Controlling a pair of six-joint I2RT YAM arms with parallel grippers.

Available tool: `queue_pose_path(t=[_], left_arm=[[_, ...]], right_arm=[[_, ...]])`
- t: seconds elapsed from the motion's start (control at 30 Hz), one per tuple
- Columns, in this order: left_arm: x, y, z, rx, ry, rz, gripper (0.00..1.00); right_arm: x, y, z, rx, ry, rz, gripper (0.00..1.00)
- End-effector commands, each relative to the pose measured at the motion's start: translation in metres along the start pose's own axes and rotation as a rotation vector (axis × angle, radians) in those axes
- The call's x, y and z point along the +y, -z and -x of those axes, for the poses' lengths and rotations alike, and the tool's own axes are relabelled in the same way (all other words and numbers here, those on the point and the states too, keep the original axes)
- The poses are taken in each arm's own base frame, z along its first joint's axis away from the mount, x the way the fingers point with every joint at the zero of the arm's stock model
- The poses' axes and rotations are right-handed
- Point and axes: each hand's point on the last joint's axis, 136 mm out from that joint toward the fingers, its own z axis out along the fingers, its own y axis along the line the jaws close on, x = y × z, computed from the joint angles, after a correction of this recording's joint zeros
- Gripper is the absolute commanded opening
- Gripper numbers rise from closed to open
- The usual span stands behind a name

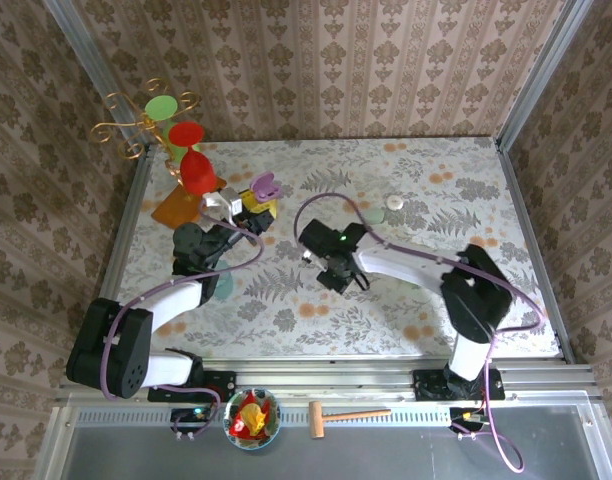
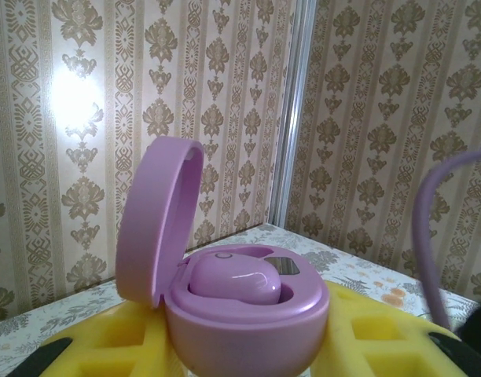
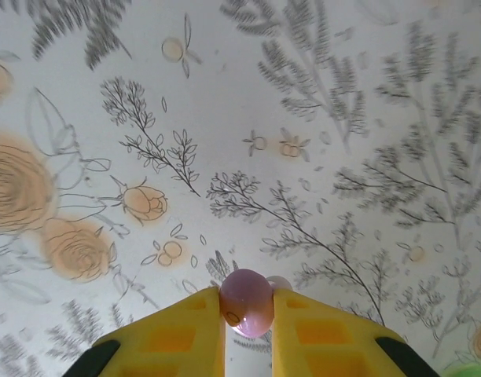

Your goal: Insert the wireless bluetooth earbuds into the charging case

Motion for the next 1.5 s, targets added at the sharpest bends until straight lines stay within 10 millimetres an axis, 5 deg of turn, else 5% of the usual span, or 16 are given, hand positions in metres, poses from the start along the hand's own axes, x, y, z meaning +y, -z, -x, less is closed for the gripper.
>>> queue_pose_path(t=[0.0, 0.2, 0.57, 0.83, 1.03, 1.47], left_arm=[[-0.003, -0.002, 0.007, -0.017, -0.043, -0.029, 0.21], [-0.005, -0.001, -0.001, -0.009, -0.034, -0.045, 0.21], [-0.047, -0.007, -0.023, 0.053, -0.032, -0.278, 0.2], [-0.073, -0.013, -0.033, 0.088, -0.006, -0.426, 0.21], [-0.087, -0.015, -0.035, 0.104, 0.01, -0.512, 0.21], [-0.102, -0.008, -0.028, 0.106, -0.005, -0.607, 0.19]], right_arm=[[0.007, 0.027, 0.012, -0.122, -0.083, 0.134, 0.18], [0.006, 0.078, 0.031, -0.307, -0.172, 0.324, 0.18], [0.01, 0.171, 0.063, -0.613, -0.199, 0.6, 0.18], [0.002, 0.214, 0.082, -0.767, -0.2, 0.69, 0.18], [-0.008, 0.221, 0.087, -0.793, -0.211, 0.692, 0.18], [-0.018, 0.2, 0.088, -0.76, -0.256, 0.672, 0.18]])
